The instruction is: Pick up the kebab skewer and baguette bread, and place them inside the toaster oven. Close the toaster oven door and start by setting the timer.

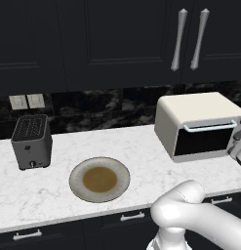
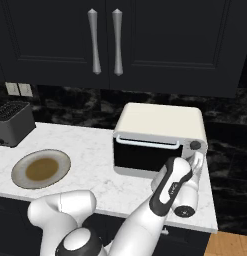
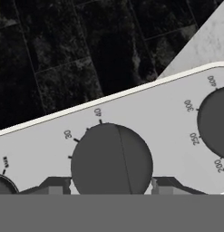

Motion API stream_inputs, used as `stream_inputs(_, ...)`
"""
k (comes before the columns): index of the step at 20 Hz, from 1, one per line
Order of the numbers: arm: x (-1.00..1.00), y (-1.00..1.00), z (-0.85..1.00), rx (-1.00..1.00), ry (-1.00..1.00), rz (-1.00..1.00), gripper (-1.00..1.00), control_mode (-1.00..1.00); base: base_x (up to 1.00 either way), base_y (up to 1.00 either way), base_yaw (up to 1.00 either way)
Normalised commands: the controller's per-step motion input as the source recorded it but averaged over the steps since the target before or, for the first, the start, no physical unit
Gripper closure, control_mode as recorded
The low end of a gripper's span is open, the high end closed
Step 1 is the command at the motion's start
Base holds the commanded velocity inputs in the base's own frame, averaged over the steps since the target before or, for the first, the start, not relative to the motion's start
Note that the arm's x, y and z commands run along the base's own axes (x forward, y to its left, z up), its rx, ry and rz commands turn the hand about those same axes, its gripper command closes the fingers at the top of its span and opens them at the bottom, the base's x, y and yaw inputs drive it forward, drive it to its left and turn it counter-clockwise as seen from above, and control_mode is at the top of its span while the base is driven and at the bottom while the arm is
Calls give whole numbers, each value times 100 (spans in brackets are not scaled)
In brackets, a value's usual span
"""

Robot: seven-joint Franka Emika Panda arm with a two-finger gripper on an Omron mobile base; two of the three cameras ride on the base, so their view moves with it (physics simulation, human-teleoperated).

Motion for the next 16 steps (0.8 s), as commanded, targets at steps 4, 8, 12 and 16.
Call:
stream_inputs(4,0,1,1,18,1,-1,100,-100,0,0,0)
stream_inputs(8,0,0,0,25,3,-2,100,-100,0,0,0)
stream_inputs(12,0,0,0,27,0,-3,100,-100,0,0,0)
stream_inputs(16,0,0,0,28,0,-4,100,-100,0,0,0)
